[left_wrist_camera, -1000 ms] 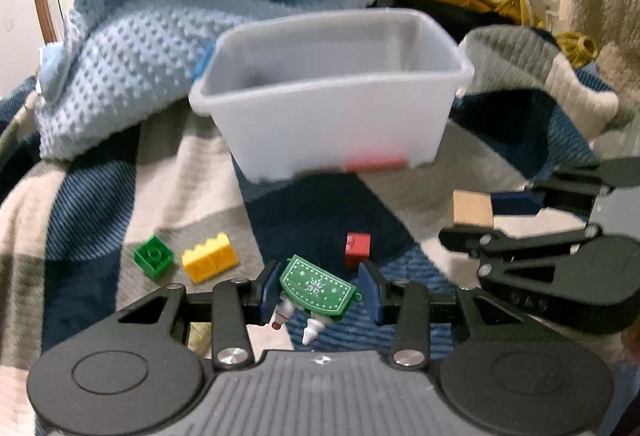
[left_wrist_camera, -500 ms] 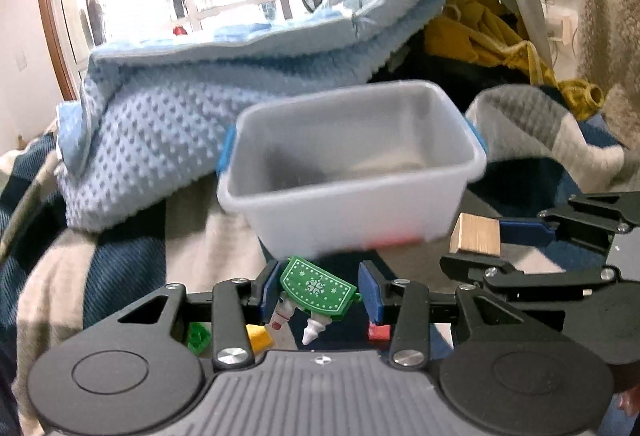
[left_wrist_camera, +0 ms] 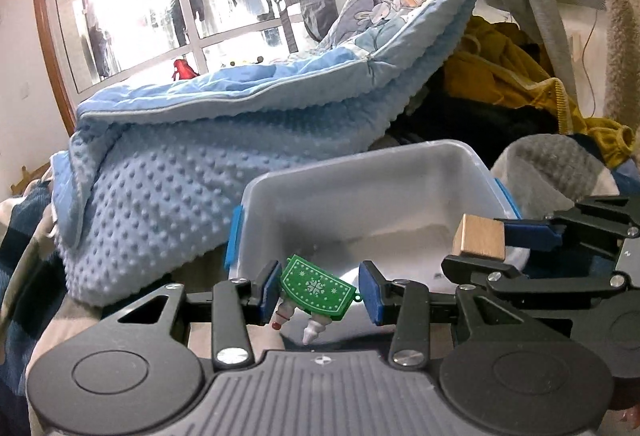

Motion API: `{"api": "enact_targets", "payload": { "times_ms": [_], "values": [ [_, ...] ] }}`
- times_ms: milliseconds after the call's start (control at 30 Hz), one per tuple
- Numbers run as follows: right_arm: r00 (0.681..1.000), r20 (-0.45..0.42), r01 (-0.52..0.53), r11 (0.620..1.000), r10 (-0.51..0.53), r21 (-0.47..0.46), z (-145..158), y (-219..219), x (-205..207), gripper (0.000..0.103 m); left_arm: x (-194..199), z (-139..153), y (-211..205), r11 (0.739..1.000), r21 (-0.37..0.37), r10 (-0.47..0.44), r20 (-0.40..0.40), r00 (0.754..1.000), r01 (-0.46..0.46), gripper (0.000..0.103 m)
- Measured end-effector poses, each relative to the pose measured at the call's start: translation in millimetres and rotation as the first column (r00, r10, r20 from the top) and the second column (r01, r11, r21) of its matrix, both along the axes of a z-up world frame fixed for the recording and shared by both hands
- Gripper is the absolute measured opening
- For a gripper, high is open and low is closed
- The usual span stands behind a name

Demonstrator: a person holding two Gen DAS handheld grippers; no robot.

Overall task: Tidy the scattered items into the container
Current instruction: 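Carry the green stamp toy and wooden cube over the bin with both tools, then open both tools to drop the stamp toy and wooden cube into the bin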

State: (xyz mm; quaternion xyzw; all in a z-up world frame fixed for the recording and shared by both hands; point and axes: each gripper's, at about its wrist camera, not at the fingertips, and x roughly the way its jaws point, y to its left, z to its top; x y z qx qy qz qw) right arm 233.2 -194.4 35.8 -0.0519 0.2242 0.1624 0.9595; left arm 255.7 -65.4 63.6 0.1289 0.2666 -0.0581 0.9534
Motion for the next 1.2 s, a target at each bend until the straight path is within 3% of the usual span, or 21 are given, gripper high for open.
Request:
{"api": "enact_targets", "payload": {
  "times_ms": [267, 467, 633, 700, 733, 800, 833, 967, 1200],
  "values": [
    [1.000, 0.008, 0.030, 0.999, -0.030, 0.011, 2.4, -4.8, 48.1, 0.044, 56.5, -5.5, -5.5, 1.000, 0.000, 0.009, -0.015, 1.000, -0.009, 0.046],
    [0.998, -0.017, 0.053, 0.999, -0.053, 0.000, -8.8, -7.1, 79.8, 0.044, 94.6, -21.8, -9.4, 0.999, 0.044, 0.021, -0.038, 0.999, -0.019, 0.046],
    [0.996, -0.063, 0.060, 0.998, -0.060, -0.003, -24.8, -10.8, 95.1, 0.044, 105.9, -40.9, -4.7, 0.999, 0.030, 0.028, -0.076, 0.997, -0.026, 0.047],
    [0.995, -0.072, 0.069, 0.998, -0.068, 0.003, -29.6, -13.5, 96.1, 0.045, 106.2, -48.8, -3.5, 0.999, 0.039, 0.028, -0.089, 0.996, -0.025, 0.052],
    [0.994, -0.074, 0.074, 0.997, -0.074, 0.003, -30.9, -14.4, 96.2, 0.050, 105.8, -51.7, -2.4, 0.999, 0.039, 0.033, -0.091, 0.995, -0.029, 0.054],
    [0.994, -0.077, 0.081, 0.997, -0.081, 0.002, -32.6, -15.6, 94.9, 0.069, 105.0, -55.1, 0.0, 0.999, 0.027, 0.041, -0.098, 0.994, -0.038, 0.068],
    [0.994, -0.071, 0.083, 0.997, -0.083, 0.002, -32.3, -16.2, 93.1, 0.080, 104.9, -55.4, 1.2, 0.999, 0.019, 0.044, -0.101, 0.994, -0.042, 0.070],
    [0.995, -0.042, 0.088, 0.996, -0.088, -0.001, -25.6, -18.3, 86.2, 0.083, 99.4, -48.7, 3.9, 0.999, 0.012, 0.052, -0.090, 0.995, -0.051, 0.078],
    [0.998, 0.011, 0.068, 0.998, -0.068, 0.004, -9.5, -19.1, 53.9, 0.083, 60.6, -25.5, 13.1, 0.998, 0.009, 0.055, -0.034, 0.998, -0.055, 0.079]
  ]
}}
